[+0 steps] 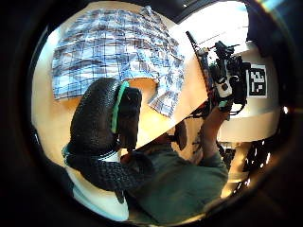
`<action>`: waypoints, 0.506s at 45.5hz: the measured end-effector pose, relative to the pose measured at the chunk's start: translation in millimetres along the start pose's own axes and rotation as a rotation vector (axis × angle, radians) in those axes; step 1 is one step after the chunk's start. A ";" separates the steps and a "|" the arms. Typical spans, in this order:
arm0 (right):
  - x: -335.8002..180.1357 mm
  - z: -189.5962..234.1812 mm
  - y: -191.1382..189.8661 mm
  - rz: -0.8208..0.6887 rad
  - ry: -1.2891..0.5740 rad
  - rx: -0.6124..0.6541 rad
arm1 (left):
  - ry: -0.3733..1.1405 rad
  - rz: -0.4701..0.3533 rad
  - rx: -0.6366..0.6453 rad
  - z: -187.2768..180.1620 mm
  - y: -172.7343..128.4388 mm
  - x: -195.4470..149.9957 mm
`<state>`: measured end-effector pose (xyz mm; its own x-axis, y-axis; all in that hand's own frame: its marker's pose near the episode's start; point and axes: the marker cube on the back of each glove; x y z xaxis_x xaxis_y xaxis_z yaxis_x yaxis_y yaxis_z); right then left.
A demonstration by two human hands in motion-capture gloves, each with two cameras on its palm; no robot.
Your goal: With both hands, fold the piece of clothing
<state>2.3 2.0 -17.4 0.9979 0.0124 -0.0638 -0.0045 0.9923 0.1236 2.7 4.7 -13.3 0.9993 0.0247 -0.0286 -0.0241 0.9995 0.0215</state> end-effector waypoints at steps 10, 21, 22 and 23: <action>-13.6 -16.3 28.9 -0.054 -0.079 -0.118 | -0.001 -0.006 -0.003 -6.4 4.0 -3.1; -0.1 10.9 33.1 -0.090 -0.080 -0.157 | -0.005 -0.008 -0.092 11.3 5.2 -9.5; 1.4 15.9 33.8 -0.092 -0.082 -0.171 | -0.003 -0.013 -0.108 14.3 5.8 -9.7; 2.9 20.8 34.8 -0.093 -0.085 -0.189 | -0.001 -0.017 -0.123 17.5 6.1 -9.8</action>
<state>6.4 34.1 7.2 0.9964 -0.0828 0.0180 0.0838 0.9942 -0.0670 -6.6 10.2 4.5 0.9996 0.0081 -0.0269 -0.0108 0.9947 -0.1020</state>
